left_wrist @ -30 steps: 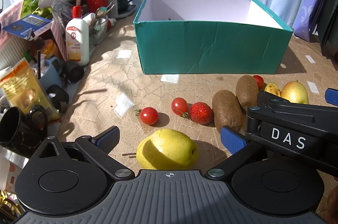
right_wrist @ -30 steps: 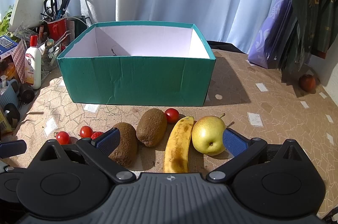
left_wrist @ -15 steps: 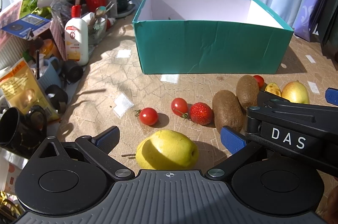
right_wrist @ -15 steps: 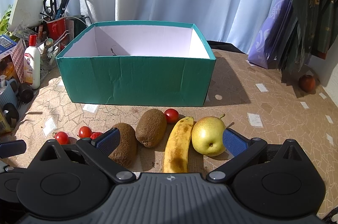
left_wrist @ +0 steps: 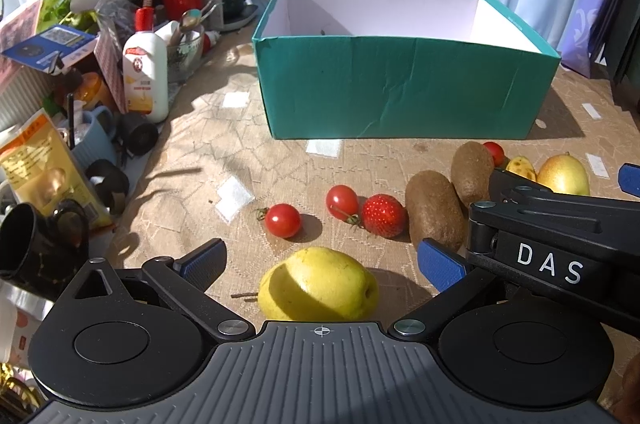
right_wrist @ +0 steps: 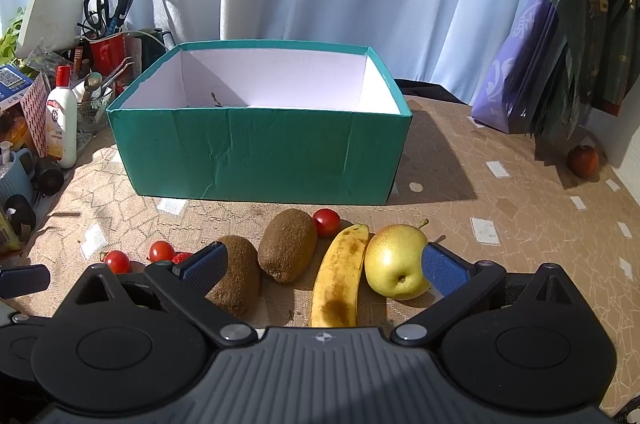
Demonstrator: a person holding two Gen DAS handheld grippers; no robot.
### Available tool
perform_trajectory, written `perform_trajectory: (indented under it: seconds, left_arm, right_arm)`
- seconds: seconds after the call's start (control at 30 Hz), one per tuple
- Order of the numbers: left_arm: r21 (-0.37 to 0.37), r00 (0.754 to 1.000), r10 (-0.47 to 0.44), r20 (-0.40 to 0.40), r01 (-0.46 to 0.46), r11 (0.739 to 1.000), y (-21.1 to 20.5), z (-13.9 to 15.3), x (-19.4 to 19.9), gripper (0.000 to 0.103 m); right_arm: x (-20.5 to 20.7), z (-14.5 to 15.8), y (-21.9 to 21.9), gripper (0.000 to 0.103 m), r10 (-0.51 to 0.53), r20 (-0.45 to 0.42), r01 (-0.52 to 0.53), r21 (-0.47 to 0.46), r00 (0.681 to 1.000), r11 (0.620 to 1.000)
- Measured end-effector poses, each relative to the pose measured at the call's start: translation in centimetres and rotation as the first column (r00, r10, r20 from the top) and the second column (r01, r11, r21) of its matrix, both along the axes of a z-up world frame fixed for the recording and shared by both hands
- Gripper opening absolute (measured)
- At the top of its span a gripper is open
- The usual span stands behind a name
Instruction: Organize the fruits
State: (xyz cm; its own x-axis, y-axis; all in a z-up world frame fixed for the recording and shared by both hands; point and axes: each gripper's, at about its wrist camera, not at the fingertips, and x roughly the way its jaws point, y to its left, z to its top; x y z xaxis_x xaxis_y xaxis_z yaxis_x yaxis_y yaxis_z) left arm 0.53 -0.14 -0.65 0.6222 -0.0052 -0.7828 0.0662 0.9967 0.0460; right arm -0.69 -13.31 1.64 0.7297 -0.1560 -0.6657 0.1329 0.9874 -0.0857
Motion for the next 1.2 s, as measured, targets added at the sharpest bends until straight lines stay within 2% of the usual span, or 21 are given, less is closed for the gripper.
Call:
perform_trajectory:
  seconds: [0.2,0.33,0.47,0.77,0.9,0.97,1.03,1.13,1.2]
  left_arm:
    - [-0.013,1.000,-0.003,-0.003,0.003,1.000,0.3,0.1,0.1,0.103]
    - [-0.073,1.000,-0.002,-0.006,0.001,0.997,1.8,0.2,0.1,0.103]
    - [-0.126,1.000,-0.008,-0.010,0.007,0.992,3.2,0.0,-0.2,0.103]
    - [-0.163,0.998,-0.053,0.020,0.056,0.985,3.5,-0.5,-1.3,0.103]
    - [-0.131,0.997,-0.077,0.015,0.079,0.988,2.6,-1.1,-1.4,0.103]
    - [-0.114,0.996,-0.088,0.012,0.089,0.989,2.2,-1.3,-1.4,0.099]
    - [-0.093,0.995,-0.096,0.000,0.096,0.991,1.7,-1.8,-1.4,0.084]
    - [-0.049,0.997,-0.080,-0.009,0.080,0.996,1.3,-2.5,-1.2,0.083]
    - [-0.045,0.998,-0.067,-0.005,0.067,0.997,1.2,-2.5,-1.2,0.083]
  right_arm:
    - [0.0,0.1,0.0,0.103,0.005,0.005,-0.005,-0.001,1.000,1.000]
    - [-0.5,0.6,-0.7,0.103,-0.016,0.041,0.017,-0.018,0.999,1.000]
    - [-1.1,1.1,-1.9,0.103,-0.042,0.063,0.041,0.009,0.997,0.999]
    - [-2.7,1.5,-2.0,0.103,0.008,0.084,-0.010,0.029,0.996,1.000]
    - [-3.0,1.6,-1.9,0.103,0.019,0.091,-0.022,0.028,0.996,0.999]
    - [-3.1,1.5,-1.9,0.103,0.022,0.084,-0.025,0.031,0.996,0.999]
    - [-3.2,1.3,-2.0,0.103,0.025,0.072,-0.027,0.036,0.997,0.999]
    - [-3.2,1.0,-2.4,0.103,0.022,0.056,-0.025,0.044,0.998,0.999]
    - [-3.1,0.7,-2.6,0.103,0.019,0.040,-0.021,0.047,0.999,0.999]
